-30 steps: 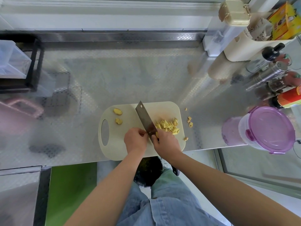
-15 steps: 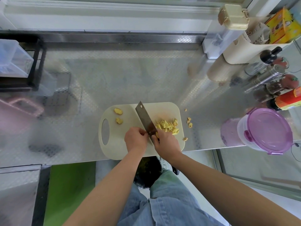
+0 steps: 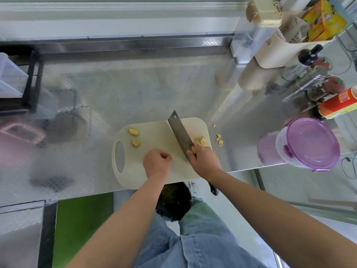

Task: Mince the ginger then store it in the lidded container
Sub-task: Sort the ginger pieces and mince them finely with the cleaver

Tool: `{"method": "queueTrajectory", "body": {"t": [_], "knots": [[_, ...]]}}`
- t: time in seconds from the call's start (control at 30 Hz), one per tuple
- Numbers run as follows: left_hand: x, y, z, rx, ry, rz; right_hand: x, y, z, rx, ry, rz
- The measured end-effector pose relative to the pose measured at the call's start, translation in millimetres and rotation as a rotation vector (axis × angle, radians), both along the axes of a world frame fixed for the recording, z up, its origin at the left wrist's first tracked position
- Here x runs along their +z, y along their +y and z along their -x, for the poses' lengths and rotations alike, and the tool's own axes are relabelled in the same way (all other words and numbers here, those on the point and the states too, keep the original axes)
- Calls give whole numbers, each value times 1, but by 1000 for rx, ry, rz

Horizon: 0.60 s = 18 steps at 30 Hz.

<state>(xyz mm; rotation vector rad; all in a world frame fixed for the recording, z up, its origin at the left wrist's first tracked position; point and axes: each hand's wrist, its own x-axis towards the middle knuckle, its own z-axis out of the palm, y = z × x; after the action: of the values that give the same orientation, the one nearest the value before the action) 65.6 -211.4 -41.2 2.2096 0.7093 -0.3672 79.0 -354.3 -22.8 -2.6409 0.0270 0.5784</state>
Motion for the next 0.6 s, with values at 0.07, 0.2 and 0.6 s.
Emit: {"method": "queueTrajectory", "body": {"t": [0.07,0.2,0.6], "knots": [[-2,1,1,-10,-12,12,2,0,0,-13,-5,-30],[-1,3,2,-8,-42,-3,5,15,7,0,-8,-135],[-1,19,6,-2,-49,-39,-3,14,10,-53,7,-53]]}}
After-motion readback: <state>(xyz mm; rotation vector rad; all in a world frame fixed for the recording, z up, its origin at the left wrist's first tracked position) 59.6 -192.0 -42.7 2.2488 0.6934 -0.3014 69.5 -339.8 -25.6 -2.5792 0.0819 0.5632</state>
